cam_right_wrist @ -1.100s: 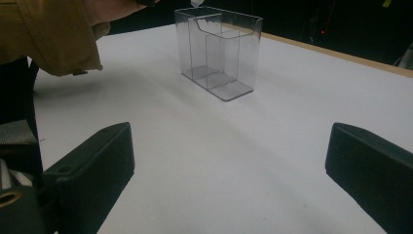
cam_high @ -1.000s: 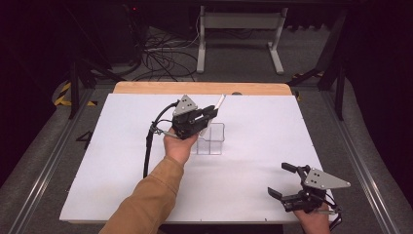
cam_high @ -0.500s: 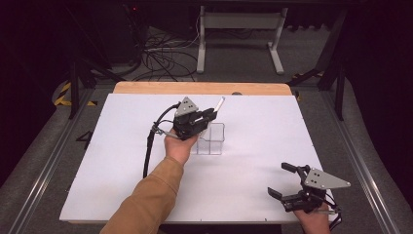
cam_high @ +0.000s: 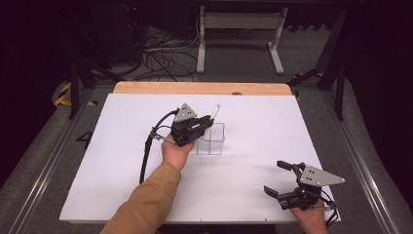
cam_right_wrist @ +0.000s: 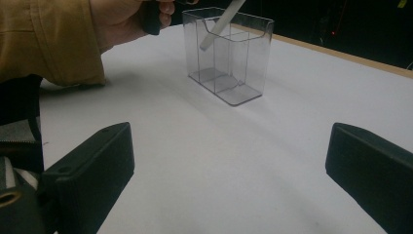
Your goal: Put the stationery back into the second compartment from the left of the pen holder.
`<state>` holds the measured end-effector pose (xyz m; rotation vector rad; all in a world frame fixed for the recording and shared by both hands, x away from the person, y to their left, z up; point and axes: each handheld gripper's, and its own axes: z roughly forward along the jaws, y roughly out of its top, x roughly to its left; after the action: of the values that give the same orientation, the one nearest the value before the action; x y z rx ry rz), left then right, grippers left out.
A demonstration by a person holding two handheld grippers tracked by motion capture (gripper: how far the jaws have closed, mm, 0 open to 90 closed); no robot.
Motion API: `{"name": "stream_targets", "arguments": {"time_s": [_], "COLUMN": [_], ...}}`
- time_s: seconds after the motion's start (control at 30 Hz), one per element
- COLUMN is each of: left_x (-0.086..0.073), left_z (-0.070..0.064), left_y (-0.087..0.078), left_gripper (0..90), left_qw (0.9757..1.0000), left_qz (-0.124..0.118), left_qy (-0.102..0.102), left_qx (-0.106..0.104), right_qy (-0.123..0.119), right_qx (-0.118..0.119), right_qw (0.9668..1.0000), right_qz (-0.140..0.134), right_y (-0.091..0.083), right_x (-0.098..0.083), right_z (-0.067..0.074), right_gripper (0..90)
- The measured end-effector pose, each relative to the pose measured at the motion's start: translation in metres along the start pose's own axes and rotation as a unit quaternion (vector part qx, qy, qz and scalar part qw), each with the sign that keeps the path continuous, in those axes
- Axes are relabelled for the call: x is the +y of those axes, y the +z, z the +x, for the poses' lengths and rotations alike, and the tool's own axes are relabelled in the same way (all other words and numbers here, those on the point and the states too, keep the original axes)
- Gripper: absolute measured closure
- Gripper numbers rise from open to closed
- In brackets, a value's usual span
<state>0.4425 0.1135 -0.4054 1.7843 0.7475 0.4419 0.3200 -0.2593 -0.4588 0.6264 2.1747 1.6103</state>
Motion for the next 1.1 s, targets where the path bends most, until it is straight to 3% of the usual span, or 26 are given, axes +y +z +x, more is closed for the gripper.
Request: {"name": "stream_targets", "arguments": {"time_s": [0.07,0.17,0.37,0.43,0.67,0.77,1.1], "left_x": [0.001,0.003,0.006,0.005,-0.007,-0.013,-0.041], "left_z": [-0.001,-0.005,-0.012,-0.013,-0.012,-0.009,0.000], "left_y": [-0.003,-0.015,-0.042,-0.051,-0.084,-0.096,-0.128], "left_gripper": [60.3,48.7,29.1,24.6,19.8,18.7,14.5], "left_qw": [1.0000,0.9996,0.9982,0.9984,0.9978,0.9981,0.9983], "left_qz": [-0.003,-0.012,-0.011,-0.012,-0.023,-0.028,-0.018], "left_qy": [0.002,0.019,0.051,0.047,0.059,0.054,0.055], "left_qx": [0.001,0.015,0.031,0.028,0.020,0.012,-0.011], "right_qy": [-0.002,-0.001,-0.003,-0.002,-0.006,-0.004,-0.006], "right_qx": [0.000,0.002,0.005,0.006,0.007,0.005,0.007], "right_qw": [1.0000,1.0000,1.0000,1.0000,1.0000,1.0000,1.0000], "right_qz": [0.000,0.000,-0.004,-0.004,-0.002,-0.001,0.002], "right_y": [0.001,0.003,0.006,0.007,0.007,0.007,0.008], "right_x": [0.001,0.002,0.003,0.004,0.005,0.004,0.004], "right_z": [-0.001,-0.002,-0.003,-0.002,0.001,0.001,0.002], "right_gripper": [4.2,4.2,4.1,4.1,4.1,4.1,3.9]}}
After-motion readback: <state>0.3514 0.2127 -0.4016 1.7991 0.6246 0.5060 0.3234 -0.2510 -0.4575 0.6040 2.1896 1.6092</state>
